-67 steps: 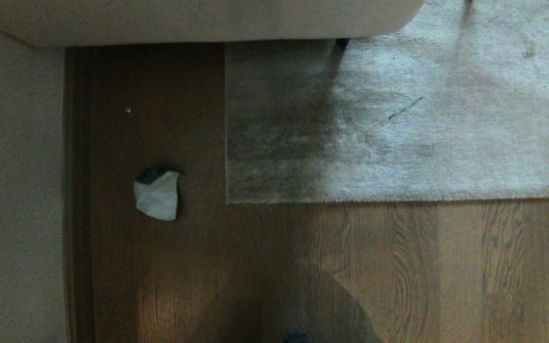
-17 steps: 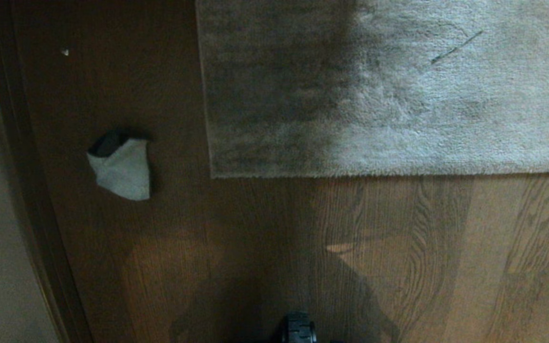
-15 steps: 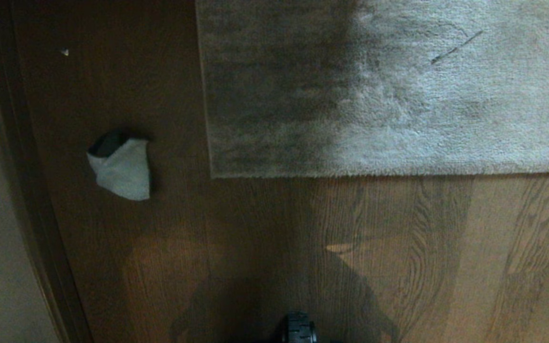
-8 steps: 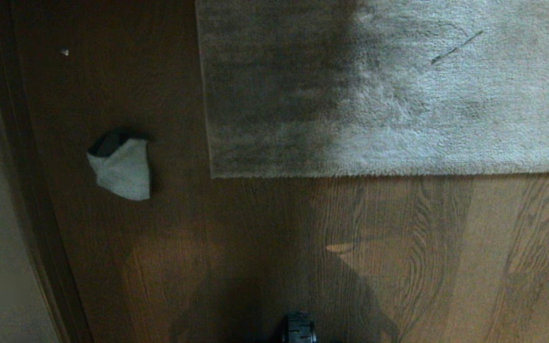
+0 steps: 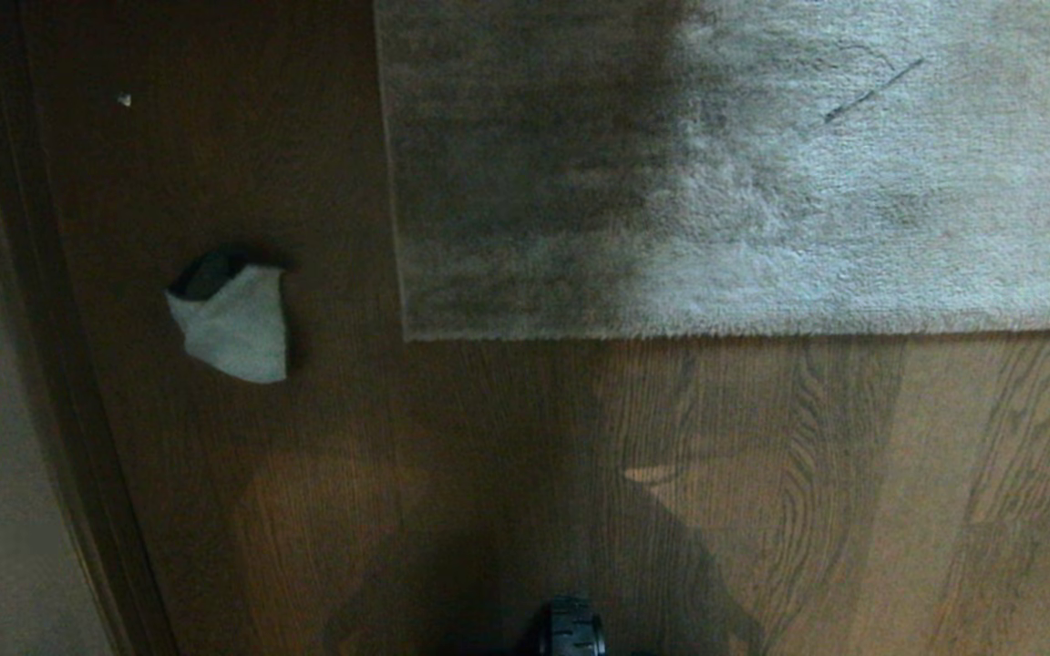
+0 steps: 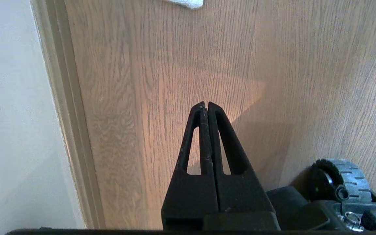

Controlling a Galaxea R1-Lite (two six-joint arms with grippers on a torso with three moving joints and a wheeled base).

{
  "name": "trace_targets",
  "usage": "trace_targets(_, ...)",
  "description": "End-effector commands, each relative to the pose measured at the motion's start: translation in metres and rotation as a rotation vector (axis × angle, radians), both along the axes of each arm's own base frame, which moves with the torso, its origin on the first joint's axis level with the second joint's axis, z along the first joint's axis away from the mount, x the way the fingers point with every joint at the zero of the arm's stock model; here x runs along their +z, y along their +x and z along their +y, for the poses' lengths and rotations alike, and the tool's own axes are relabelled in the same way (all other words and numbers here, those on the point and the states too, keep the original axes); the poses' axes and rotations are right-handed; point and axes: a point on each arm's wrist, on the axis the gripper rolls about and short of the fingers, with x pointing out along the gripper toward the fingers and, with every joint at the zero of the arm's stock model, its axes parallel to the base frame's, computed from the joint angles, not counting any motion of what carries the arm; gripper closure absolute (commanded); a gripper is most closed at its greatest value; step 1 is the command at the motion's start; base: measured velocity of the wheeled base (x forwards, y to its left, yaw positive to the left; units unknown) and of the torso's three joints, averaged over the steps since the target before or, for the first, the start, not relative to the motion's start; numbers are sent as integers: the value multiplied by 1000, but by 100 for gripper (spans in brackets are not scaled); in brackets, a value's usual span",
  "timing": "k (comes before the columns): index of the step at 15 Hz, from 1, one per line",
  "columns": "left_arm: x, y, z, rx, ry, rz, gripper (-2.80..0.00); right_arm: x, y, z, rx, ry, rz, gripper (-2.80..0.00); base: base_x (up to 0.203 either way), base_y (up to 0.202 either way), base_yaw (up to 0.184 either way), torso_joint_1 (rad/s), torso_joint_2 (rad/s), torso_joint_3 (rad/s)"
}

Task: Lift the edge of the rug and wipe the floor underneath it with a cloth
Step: Pick up the rag

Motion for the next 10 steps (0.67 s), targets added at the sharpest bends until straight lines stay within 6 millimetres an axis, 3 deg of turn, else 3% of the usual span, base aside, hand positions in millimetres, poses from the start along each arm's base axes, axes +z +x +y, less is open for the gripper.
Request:
trace_targets(1,13,-3,0,6,-1,-33,0,0,0,0,0,0,0,0,0,0,0,0,0,0)
trace_targets(6,24,-3,0,8,-1,-33,0,0,0,0,-1,0,-2,0,0,0,0,0,0,0)
trace_targets(10,43,4,0,2,3,7,0,0,0,0,0,0,0,0,0,0,0,0,0,0)
